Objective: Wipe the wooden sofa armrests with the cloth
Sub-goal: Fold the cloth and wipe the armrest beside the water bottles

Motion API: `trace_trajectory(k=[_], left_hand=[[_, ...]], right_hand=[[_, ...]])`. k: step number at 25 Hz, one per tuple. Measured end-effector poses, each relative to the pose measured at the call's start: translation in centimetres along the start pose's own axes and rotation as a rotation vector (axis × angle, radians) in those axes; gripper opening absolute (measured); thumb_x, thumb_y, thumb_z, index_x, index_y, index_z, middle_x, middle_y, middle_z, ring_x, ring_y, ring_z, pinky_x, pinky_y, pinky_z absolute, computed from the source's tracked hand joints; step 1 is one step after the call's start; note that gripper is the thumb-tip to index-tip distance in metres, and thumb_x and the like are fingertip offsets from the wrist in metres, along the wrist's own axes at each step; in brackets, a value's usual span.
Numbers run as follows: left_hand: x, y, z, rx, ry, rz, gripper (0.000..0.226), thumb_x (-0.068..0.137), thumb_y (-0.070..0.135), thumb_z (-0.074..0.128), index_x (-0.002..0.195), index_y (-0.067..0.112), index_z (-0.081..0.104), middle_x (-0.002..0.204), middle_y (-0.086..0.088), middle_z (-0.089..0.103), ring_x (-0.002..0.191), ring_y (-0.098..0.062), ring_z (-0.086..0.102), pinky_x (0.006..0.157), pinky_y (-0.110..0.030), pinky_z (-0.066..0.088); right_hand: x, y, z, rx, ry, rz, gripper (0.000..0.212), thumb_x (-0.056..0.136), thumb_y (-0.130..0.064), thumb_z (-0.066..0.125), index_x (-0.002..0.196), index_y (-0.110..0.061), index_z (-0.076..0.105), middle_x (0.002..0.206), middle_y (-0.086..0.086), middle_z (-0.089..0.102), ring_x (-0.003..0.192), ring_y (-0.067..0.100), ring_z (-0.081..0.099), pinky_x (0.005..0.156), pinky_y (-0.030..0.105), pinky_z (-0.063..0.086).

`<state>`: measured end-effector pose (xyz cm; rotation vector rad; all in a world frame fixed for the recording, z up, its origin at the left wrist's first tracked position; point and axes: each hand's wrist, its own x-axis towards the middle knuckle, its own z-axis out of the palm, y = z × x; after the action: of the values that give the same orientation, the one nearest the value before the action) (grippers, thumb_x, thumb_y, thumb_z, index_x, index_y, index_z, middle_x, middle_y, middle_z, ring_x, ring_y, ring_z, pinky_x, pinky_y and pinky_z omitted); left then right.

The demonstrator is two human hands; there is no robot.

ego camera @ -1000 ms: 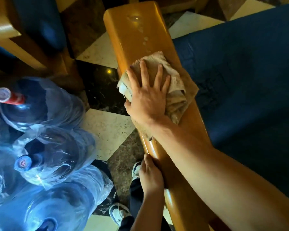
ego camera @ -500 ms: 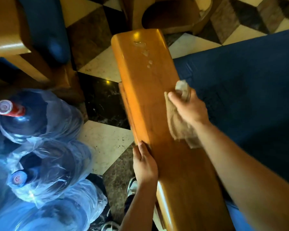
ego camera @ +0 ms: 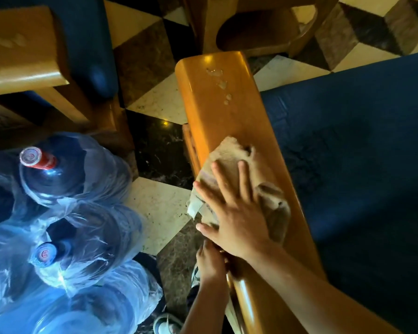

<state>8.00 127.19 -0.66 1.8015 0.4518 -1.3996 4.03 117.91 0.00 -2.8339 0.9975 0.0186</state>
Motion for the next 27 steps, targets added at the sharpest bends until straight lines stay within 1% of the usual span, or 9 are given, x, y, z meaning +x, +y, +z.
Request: trace_trajectory(k=[3, 6, 12, 16, 19, 21, 23, 25, 27], left_hand=[[-0.5, -2.7, 0.2, 0.088, -0.035, -0.076, 0.049, 0.109, 0.032, 0.035, 0.105, 0.002, 0.074, 0.113, -0.03, 0.073, 0.103, -0.041, 0.069, 0.088, -0.044, 0.057], [-0.4, -2.6, -0.2, 0.15, -0.086, -0.028, 0.053, 0.107, 0.044, 0.036, 0.109, 0.005, 0.073, 0.115, -0.03, 0.072, 0.109, -0.044, 0.069, 0.1, -0.053, 0.055], [2.0, 5.0, -0.8, -0.059, -0.129, 0.149, 0.033, 0.108, 0.031, 0.04, 0.101, 0.017, 0.07, 0.091, -0.011, 0.073, 0.073, -0.024, 0.068, 0.065, -0.04, 0.058], [5.0, 10.9, 1.2, -0.008, -0.071, 0.239, 0.035, 0.104, 0.048, 0.044, 0.098, 0.025, 0.069, 0.088, -0.001, 0.073, 0.082, -0.02, 0.07, 0.067, -0.039, 0.055], [7.7, 16.2, 2.6, 0.005, -0.047, 0.252, 0.049, 0.101, 0.062, 0.038, 0.111, 0.023, 0.067, 0.086, -0.006, 0.069, 0.082, -0.019, 0.069, 0.062, -0.027, 0.041], [9.3, 19.4, 3.4, -0.008, 0.002, 0.202, 0.059, 0.1, 0.067, 0.034, 0.118, 0.022, 0.066, 0.091, -0.013, 0.067, 0.089, -0.023, 0.068, 0.08, -0.038, 0.057], [9.9, 21.9, 3.6, -0.12, 0.006, 0.11, 0.061, 0.097, 0.072, 0.034, 0.114, 0.026, 0.07, 0.097, -0.008, 0.072, 0.093, -0.023, 0.068, 0.074, -0.038, 0.053], [10.2, 22.7, 3.8, -0.221, 0.058, 0.016, 0.06, 0.096, 0.072, 0.037, 0.1, 0.024, 0.072, 0.1, -0.007, 0.075, 0.095, -0.026, 0.069, 0.09, -0.046, 0.055], [9.7, 22.6, 3.9, -0.243, 0.069, -0.051, 0.06, 0.098, 0.069, 0.039, 0.093, 0.02, 0.073, 0.098, -0.011, 0.076, 0.095, -0.031, 0.07, 0.096, -0.051, 0.055]], right_hand=[[5.1, -0.7, -0.1, -0.004, 0.037, 0.091, 0.105, 0.082, -0.046, 0.076, 0.166, -0.035, 0.013, 0.177, 0.001, 0.0, 0.158, 0.051, -0.008, 0.125, 0.064, 0.024], [11.9, -0.3, -1.7, 0.004, -0.018, 0.342, 0.107, 0.086, -0.059, 0.068, 0.167, -0.03, 0.005, 0.177, 0.005, 0.002, 0.158, 0.051, -0.005, 0.127, 0.065, 0.007], [2.9, 1.1, -0.8, -0.057, 0.096, 0.444, 0.112, 0.075, -0.086, 0.051, 0.165, -0.028, 0.02, 0.174, 0.008, 0.02, 0.156, 0.052, 0.011, 0.124, 0.07, 0.012], [13.1, 4.3, -1.6, 0.012, 0.079, 0.709, 0.118, 0.07, -0.098, 0.039, 0.163, -0.027, 0.026, 0.172, 0.008, 0.024, 0.154, 0.053, 0.018, 0.121, 0.072, 0.016], [22.9, 8.5, -2.4, 0.103, 0.116, 0.684, 0.118, 0.072, -0.099, 0.034, 0.163, -0.026, 0.02, 0.173, 0.007, 0.019, 0.151, 0.045, 0.029, 0.118, 0.067, 0.029], [27.3, 10.7, -3.0, 0.131, 0.132, 0.664, 0.116, 0.071, -0.098, 0.039, 0.161, -0.026, 0.023, 0.17, 0.008, 0.024, 0.144, 0.045, 0.04, 0.112, 0.063, 0.039], [30.9, 11.7, -3.6, 0.121, 0.086, 0.557, 0.106, 0.072, -0.095, 0.041, 0.153, -0.026, 0.038, 0.163, 0.006, 0.036, 0.141, 0.043, 0.042, 0.111, 0.059, 0.039], [34.6, 11.8, -4.9, 0.102, 0.049, 0.337, 0.082, 0.077, -0.092, 0.042, 0.122, -0.027, 0.065, 0.133, 0.001, 0.064, 0.128, 0.033, 0.056, 0.106, 0.048, 0.042], [36.7, 10.5, -5.3, 0.101, -0.016, 0.049, 0.065, 0.081, -0.088, 0.048, 0.093, -0.027, 0.069, 0.095, -0.006, 0.071, 0.097, 0.025, 0.068, 0.091, 0.041, 0.05]])
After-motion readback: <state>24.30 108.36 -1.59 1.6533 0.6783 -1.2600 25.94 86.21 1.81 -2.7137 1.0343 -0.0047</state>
